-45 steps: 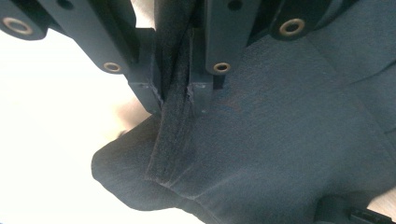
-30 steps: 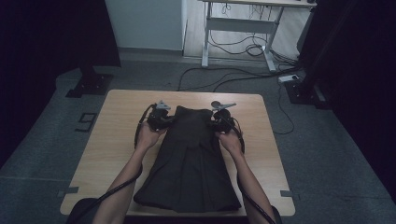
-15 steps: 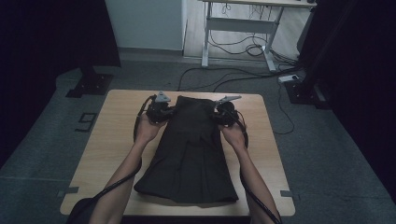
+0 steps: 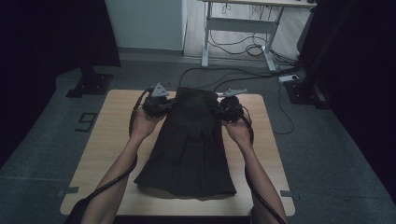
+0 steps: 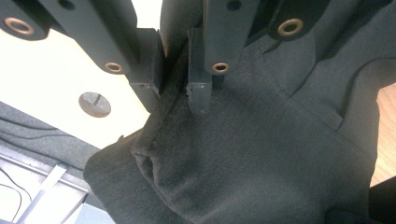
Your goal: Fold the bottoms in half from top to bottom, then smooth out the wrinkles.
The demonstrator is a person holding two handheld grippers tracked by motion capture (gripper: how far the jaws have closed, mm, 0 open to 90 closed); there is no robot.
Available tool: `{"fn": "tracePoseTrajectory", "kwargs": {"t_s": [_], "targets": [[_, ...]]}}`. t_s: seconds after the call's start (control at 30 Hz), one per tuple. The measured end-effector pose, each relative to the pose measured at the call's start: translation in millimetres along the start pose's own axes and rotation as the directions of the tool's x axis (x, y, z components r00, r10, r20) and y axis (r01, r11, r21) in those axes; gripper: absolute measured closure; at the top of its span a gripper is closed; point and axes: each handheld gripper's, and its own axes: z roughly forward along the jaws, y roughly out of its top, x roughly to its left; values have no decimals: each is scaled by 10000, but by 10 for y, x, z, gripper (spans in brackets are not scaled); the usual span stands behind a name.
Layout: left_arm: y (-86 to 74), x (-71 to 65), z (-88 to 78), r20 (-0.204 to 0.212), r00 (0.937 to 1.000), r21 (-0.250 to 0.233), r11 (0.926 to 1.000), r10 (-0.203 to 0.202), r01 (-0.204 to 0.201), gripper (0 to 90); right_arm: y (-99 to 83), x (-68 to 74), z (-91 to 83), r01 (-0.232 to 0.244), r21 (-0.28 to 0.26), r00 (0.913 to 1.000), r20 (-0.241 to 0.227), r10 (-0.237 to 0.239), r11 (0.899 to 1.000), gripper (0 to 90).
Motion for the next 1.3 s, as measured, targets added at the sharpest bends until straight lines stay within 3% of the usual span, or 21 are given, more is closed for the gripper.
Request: {"fn": "tracePoseTrajectory", "kwargs": {"t_s": [0.27, 0.5, 0.87, 1.07, 1.13, 1.3], "targets": [[72, -103, -244, 114, 9993, -368, 9987, 349, -345, 854, 53, 106, -231, 243, -298, 9996, -105, -246, 9993, 784], [-11, -273, -443, 208, 9965, -526, 9955, 804, -792, 854, -30, 254, -423, 470, -475, 9986, -234, -482, 9978, 787], [-458, -468, -658, 693, 9959, -593, 9967, 589, -548, 854, -398, 581, -585, 723, -616, 9909, -1096, -787, 9955, 788], [-735, -591, -752, 1122, 9929, -344, 9988, 398, -361, 853, -636, 748, -613, 646, -440, 9830, -1691, -711, 9969, 789], [-830, -633, -776, 1286, 9913, -252, 9993, 293, -263, 854, -788, 838, -613, 506, -291, 9764, -2089, -556, 9983, 789], [-1058, -728, -804, 1676, 9859, 58, 10000, 32, -43, 853, -970, 916, -579, 340, -93, 9692, -2438, -352, 9994, 789]]}}
